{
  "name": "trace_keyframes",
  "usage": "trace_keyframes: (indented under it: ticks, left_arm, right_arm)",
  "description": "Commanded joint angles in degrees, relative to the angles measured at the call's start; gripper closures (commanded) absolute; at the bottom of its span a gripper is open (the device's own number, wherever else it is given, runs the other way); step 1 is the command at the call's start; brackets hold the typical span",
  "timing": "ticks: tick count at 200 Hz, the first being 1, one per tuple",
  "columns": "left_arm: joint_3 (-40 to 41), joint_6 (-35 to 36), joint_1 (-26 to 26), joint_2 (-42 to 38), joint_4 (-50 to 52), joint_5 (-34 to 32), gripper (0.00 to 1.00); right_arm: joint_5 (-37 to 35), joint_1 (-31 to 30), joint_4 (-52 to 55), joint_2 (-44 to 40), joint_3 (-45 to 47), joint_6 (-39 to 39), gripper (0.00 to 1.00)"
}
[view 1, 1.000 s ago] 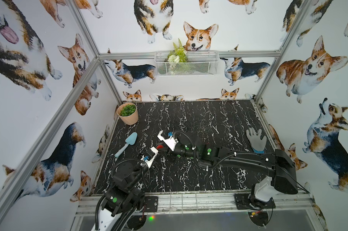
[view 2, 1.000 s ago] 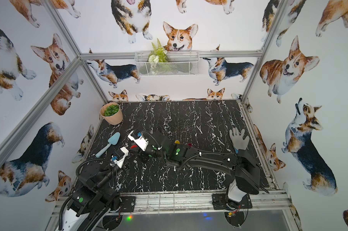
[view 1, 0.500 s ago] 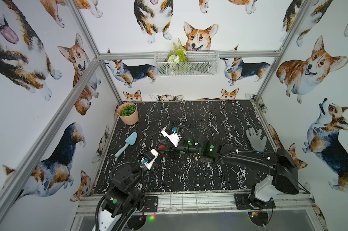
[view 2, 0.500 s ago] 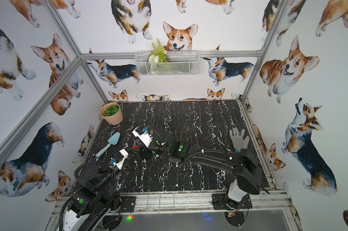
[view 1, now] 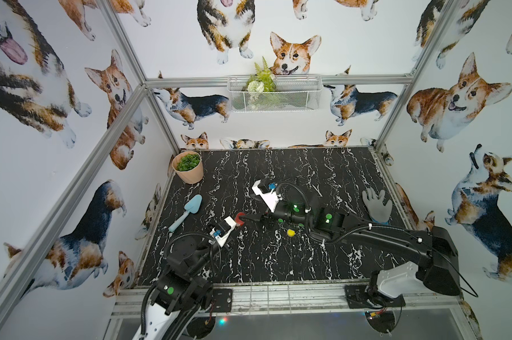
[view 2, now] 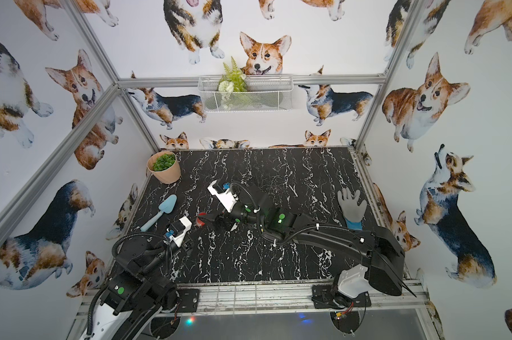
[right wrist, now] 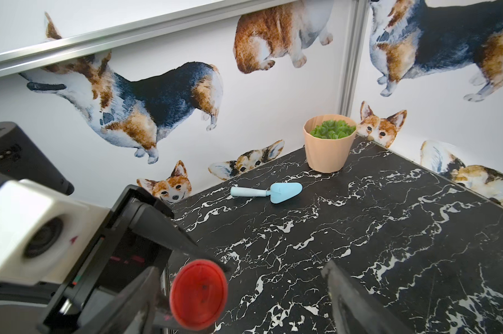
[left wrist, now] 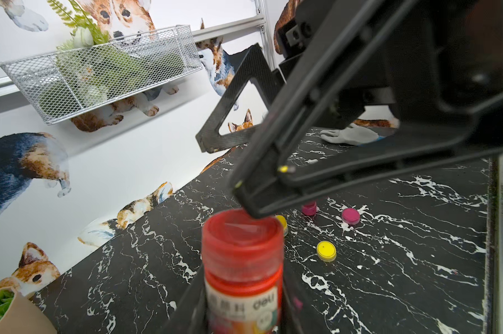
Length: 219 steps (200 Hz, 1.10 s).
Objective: Close the paint jar lid
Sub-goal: Screw the lid onto the paint jar.
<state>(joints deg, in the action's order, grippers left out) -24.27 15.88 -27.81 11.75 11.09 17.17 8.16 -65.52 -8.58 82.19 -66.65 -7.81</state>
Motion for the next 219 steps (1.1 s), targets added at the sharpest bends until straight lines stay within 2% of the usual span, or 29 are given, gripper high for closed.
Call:
trace_keyframes:
  ticks: [1,15,30,52,70,105,146,151,164,191,219]
  left_arm:
    - [-0.6,0.9,0.0,0.5,-1.4,0.3,0.65]
    - [-0.5,0.8,-0.1,0.4,-1.4,1.4,0.65]
    - [-0.5,0.6,0.0,0.4,-1.5,2.5,0.65]
    - [-0.2,0.1,0.0,0.1,-2.2,5.6,0.64]
    - [-0.2,-0.1,0.0,0.8,-2.4,8.3,0.64]
    - [-0.6,0.9,-0.1,1.0,-1.3,8.4,0.64]
    - [-1.0,2.2,-0.1,1.2,0.3,6.6,0.65]
    - [-1.0,2.3,0.0,1.2,0.4,6.2,0.65]
    - [-1.1,2.6,0.0,1.3,0.5,5.1,0.65]
    - [-1.1,3.2,0.0,1.3,0.8,3.3,0.65]
    - [-1.1,3.3,0.0,1.4,0.8,2.7,0.65]
  right_arm:
    - [3.6,0.3,0.8,-1.2,0.2,3.1,0.08]
    - [4.5,0.8,1.5,-1.9,0.6,5.5,0.09]
    - [9.5,2.5,2.7,-2.5,0.5,8.3,0.13]
    - [17.7,3.6,5.9,-4.1,0.8,17.3,0.22]
    - [19.7,4.1,6.9,-5.4,1.7,23.2,0.25]
    - [28.9,7.0,12.0,-4.2,-0.9,26.6,0.32]
    - [28.1,7.0,17.4,-0.4,-6.1,28.8,0.36]
    - [28.4,7.0,17.8,0.0,-6.7,28.7,0.41]
    - [28.5,6.9,20.3,1.3,-9.2,28.8,0.44]
    - [22.7,5.7,26.3,4.0,-13.6,31.0,0.45]
    - [21.9,5.1,27.4,5.1,-14.6,31.4,0.45]
